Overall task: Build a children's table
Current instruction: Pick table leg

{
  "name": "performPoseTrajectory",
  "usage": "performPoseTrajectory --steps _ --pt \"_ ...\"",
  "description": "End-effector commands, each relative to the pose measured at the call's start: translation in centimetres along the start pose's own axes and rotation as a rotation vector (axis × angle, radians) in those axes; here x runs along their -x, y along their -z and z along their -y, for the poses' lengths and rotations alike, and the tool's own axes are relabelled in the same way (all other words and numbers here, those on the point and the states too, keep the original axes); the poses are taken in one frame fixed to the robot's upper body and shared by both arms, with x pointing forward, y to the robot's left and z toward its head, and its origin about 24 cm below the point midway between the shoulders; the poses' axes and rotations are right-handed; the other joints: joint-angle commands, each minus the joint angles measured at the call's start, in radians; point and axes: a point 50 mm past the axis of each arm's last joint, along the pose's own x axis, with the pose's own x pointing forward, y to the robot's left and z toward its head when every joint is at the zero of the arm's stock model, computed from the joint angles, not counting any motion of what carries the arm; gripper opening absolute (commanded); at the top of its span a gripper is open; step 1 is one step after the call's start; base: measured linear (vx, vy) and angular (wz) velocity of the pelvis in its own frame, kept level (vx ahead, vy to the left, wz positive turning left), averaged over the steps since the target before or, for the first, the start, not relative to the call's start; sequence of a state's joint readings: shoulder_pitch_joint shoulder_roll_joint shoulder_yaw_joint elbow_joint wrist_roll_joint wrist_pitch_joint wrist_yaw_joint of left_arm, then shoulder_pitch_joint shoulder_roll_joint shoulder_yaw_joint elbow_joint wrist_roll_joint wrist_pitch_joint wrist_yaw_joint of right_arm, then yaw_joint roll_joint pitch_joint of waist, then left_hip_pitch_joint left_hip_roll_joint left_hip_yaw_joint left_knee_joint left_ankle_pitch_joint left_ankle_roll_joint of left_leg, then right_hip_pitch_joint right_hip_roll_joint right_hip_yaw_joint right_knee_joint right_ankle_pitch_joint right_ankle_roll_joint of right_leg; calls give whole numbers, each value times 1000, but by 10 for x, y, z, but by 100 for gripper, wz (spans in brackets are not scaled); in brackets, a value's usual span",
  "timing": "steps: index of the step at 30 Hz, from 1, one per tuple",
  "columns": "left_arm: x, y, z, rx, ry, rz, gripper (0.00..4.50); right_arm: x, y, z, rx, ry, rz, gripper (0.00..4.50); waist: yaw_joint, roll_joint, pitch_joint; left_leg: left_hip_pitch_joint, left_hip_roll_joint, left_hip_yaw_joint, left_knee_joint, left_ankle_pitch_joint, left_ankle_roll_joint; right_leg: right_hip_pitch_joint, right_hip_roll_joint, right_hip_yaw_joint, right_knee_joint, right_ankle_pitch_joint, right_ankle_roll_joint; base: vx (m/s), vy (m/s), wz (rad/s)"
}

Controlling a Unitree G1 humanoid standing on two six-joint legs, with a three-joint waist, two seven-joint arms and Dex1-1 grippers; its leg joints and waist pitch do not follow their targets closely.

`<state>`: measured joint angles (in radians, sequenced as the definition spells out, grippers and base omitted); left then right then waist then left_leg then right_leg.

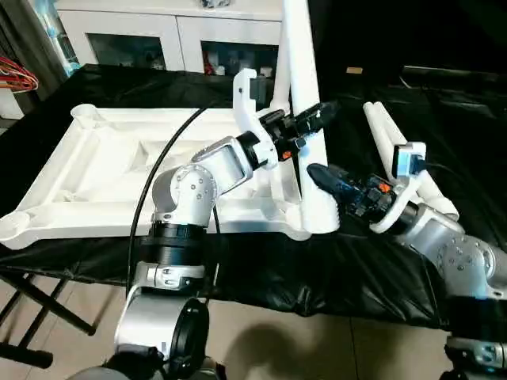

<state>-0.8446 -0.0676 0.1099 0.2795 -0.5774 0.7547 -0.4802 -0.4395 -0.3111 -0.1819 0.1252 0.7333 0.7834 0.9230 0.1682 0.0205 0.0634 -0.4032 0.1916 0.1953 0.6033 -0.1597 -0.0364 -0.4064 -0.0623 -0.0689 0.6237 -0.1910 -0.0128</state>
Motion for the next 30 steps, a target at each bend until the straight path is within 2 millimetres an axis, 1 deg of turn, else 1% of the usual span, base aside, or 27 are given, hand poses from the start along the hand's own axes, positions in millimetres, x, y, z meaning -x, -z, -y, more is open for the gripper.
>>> performPoseTrajectory --steps 1,2,3,4,6,8,9,10,11,13,16,17,20,27,28,29,30 --pt "-2 -8 11 -122 52 -2 190 -3 -5 0 25 -8 -83 287 -1 -28 -83 22 38 -24 -55 -78 43 55 -86 46 -83 -195 -126 0 0 0" --pt "-2 -8 12 -136 58 -7 190 -3 -6 0 28 -13 -95 293 -1 -28 -84 22 39 -25 -55 -77 44 56 -86 46 -83 -194 -127 0 0 0" --pt "-3 -8 13 -141 65 -16 190 -4 -7 1 28 -14 -120 296 -2 -30 -84 22 39 -23 -54 -73 44 56 -86 47 -80 -182 -131 0 0 0" --pt "-3 -7 13 -138 68 -21 189 -4 -8 2 32 -15 -138 297 -1 -30 -83 22 38 -21 -52 -73 45 56 -87 47 -80 -177 -140 0 0 0" --pt "-3 -7 13 -147 73 -26 189 -5 -8 2 35 -18 -154 297 -1 -31 -84 21 38 -21 -51 -69 50 57 -87 47 -77 -167 -146 0 0 0" --pt "-4 -6 14 -157 91 -36 189 -6 -7 3 42 -40 -200 297 -1 -33 -84 21 38 -21 -50 -70 55 57 -86 46 -77 -163 -151 0 0 0" --pt "-3 -4 16 -169 107 -48 189 -7 -7 3 45 -51 -231 297 0 -32 -85 22 38 -20 -50 -69 56 57 -87 46 -77 -164 -155 0 0 0" --pt "-3 -3 17 -177 118 -57 189 -7 -7 4 47 -57 -247 297 0 -34 -85 21 38 -21 -50 -69 56 57 -87 45 -75 -168 -158 0 0 0" --pt "-3 -2 18 -180 132 -65 189 -8 -7 4 47 -66 -262 297 0 -36 -84 21 38 -20 -49 -69 56 57 -87 46 -76 -167 -156 0 0 0" --pt "-3 -1 19 -184 145 -73 189 -8 -7 4 49 -76 -281 297 0 -35 -84 21 39 -21 -49 -70 57 57 -87 46 -75 -168 -161 0 0 0" --pt "-2 2 22 -191 173 -95 189 -9 -4 5 65 -88 -344 297 0 -38 -84 22 40 -20 -48 -62 60 56 -86 47 -72 -150 -168 0 0 0" --pt "-2 4 23 -192 185 -104 189 -9 -3 6 72 -89 -363 297 0 -40 -84 21 40 -20 -48 -63 61 57 -87 47 -72 -149 -169 0 0 0" --pt "0 8 25 -193 217 -135 189 -11 -5 5 77 -123 -381 297 0 -38 -84 23 41 -21 -48 -76 56 56 -87 46 -72 -168 -173 0 0 0" --pt "2 11 26 -187 240 -158 188 -12 -4 5 85 -146 -415 297 -1 -42 -83 24 41 -20 -48 -85 51 56 -86 47 -72 -168 -176 0 0 0" --pt "2 11 26 -185 241 -158 188 -11 -3 5 85 -148 -419 297 0 -41 -84 24 42 -21 -48 -82 51 55 -86 47 -71 -165 -177 0 0 0" --pt "2 11 26 -184 242 -157 188 -11 -3 5 85 -149 -421 280 -1 -41 -84 24 42 -21 -48 -81 52 55 -86 47 -71 -162 -178 0 0 0" --pt "3 11 26 -181 241 -155 188 -12 -2 5 84 -152 -427 280 -1 -41 -84 24 42 -21 -47 -81 51 56 -86 47 -70 -156 -180 0 0 0"
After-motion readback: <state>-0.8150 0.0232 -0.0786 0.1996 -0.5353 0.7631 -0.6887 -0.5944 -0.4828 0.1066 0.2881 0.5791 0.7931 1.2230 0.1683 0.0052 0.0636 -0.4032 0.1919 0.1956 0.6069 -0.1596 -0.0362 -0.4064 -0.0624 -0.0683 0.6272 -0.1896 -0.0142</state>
